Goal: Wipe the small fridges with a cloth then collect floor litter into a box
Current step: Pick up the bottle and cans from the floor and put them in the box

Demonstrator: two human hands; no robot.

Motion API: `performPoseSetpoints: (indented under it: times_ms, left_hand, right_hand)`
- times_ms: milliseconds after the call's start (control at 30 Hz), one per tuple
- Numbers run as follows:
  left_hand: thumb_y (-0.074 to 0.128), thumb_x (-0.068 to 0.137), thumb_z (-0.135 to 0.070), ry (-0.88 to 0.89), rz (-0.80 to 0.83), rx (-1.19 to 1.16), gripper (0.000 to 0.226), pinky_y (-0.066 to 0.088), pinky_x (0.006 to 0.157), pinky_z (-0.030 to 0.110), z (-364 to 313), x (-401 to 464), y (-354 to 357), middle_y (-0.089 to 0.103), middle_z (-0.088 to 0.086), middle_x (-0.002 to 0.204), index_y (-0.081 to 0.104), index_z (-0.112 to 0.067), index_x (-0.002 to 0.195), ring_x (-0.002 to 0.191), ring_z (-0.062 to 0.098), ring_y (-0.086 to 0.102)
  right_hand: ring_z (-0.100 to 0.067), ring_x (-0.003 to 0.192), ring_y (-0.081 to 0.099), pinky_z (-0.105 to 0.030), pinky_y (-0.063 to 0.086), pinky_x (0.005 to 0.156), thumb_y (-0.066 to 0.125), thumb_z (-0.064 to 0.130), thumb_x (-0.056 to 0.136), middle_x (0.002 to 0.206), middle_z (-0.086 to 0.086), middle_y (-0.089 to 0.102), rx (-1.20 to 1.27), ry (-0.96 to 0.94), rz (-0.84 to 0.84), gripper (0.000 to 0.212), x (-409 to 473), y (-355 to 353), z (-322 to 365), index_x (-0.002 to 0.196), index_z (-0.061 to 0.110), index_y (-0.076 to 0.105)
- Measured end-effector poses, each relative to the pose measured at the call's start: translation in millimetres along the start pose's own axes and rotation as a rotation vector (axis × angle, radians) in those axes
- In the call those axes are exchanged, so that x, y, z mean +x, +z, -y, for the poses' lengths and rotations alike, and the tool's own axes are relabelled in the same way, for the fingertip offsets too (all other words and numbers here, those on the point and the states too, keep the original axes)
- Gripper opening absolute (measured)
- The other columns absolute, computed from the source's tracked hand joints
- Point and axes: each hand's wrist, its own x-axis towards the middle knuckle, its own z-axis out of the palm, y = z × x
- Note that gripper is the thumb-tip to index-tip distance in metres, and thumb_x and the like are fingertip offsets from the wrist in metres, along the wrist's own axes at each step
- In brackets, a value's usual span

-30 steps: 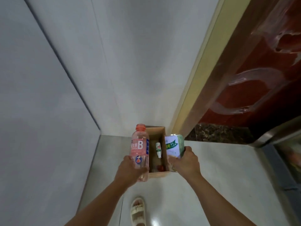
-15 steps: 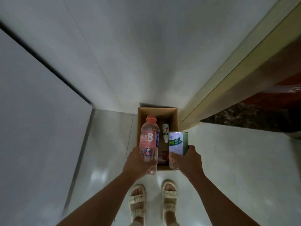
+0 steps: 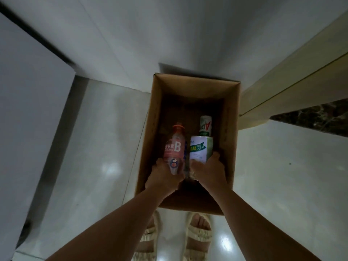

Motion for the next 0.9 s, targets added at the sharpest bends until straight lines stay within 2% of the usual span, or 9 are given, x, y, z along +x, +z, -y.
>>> performPoseSetpoints:
  times_ms: [67, 267, 400, 533, 733, 833, 900]
  left_hand:
    - [0.069, 0.075, -0.045, -0.026, -0.004, -0.017, 0.075, 0.051, 0.091, 0.044, 7.6, 24.8, 16.0, 0.054, 0.011, 0.123, 0.031, -0.013, 0.132, 0.108, 0.028, 0.058]
    - [0.071, 0.078, -0.03, -0.109, -0.022, -0.091, 0.075, 0.046, 0.097, 0.046, 21.5, 83.0, 45.9, 0.048, 0.014, 0.132, 0.029, -0.01, 0.138, 0.117, 0.03, 0.052]
    - [0.07, 0.08, -0.029, -0.131, -0.045, -0.092, 0.075, 0.046, 0.097, 0.044, 25.7, 105.6, 58.2, 0.048, 0.014, 0.133, 0.028, -0.011, 0.139, 0.117, 0.031, 0.051]
    - [0.068, 0.081, -0.03, -0.16, -0.04, -0.115, 0.077, 0.045, 0.098, 0.045, 30.7, 116.9, 67.9, 0.044, 0.014, 0.136, 0.024, -0.012, 0.142, 0.119, 0.032, 0.05]
    - [0.064, 0.085, -0.027, -0.156, -0.013, -0.082, 0.076, 0.043, 0.096, 0.037, 30.1, 109.1, 66.5, 0.04, 0.013, 0.14, 0.018, -0.013, 0.144, 0.122, 0.031, 0.047]
    - [0.067, 0.082, -0.026, -0.115, 0.011, -0.034, 0.083, 0.042, 0.101, 0.039, 17.9, 87.3, 52.1, 0.04, 0.015, 0.14, 0.014, -0.011, 0.144, 0.124, 0.032, 0.047]
    - [0.068, 0.081, -0.028, -0.107, 0.019, -0.034, 0.08, 0.044, 0.101, 0.041, 5.1, 66.4, 37.0, 0.044, 0.015, 0.137, 0.018, -0.011, 0.141, 0.12, 0.031, 0.051]
  right_hand:
    - [-0.03, 0.107, 0.06, -0.041, 0.055, 0.084, 0.067, 0.026, 0.083, 0.123, -0.015, 0.056, 0.028, 0.013, 0.025, 0.063, 22.8, 15.5, -10.6, 0.132, 0.006, 0.033]
    - [-0.032, 0.114, 0.055, -0.036, 0.049, 0.087, 0.069, 0.023, 0.083, 0.129, -0.017, 0.052, 0.026, 0.064, 0.008, 0.072, 76.9, 51.5, -33.5, 0.139, 0.004, 0.028]
    - [-0.031, 0.113, 0.056, -0.032, 0.046, 0.083, 0.067, 0.025, 0.085, 0.128, -0.015, 0.054, 0.057, 0.113, -0.014, 0.068, 99.4, 66.9, -44.2, 0.139, 0.006, 0.03]
    - [-0.032, 0.118, 0.053, -0.035, 0.046, 0.09, 0.066, 0.022, 0.085, 0.132, -0.016, 0.051, 0.052, 0.164, -0.01, 0.069, 110.8, 79.2, -49.5, 0.14, 0.005, 0.028]
    - [-0.032, 0.124, 0.046, -0.037, 0.042, 0.096, 0.063, 0.022, 0.087, 0.139, -0.015, 0.041, -0.018, 0.169, -0.009, 0.07, 101.1, 79.3, -43.2, 0.143, 0.007, 0.022]
    - [-0.032, 0.125, 0.043, -0.038, 0.041, 0.097, 0.062, 0.019, 0.086, 0.14, -0.015, 0.036, -0.089, 0.119, 0.029, 0.071, 75.7, 64.1, -32.9, 0.143, 0.007, 0.02]
    - [-0.032, 0.126, 0.042, -0.037, 0.041, 0.097, 0.061, 0.023, 0.087, 0.141, -0.015, 0.035, -0.169, 0.08, 0.053, 0.071, 52.5, 50.3, -20.0, 0.142, 0.006, 0.019]
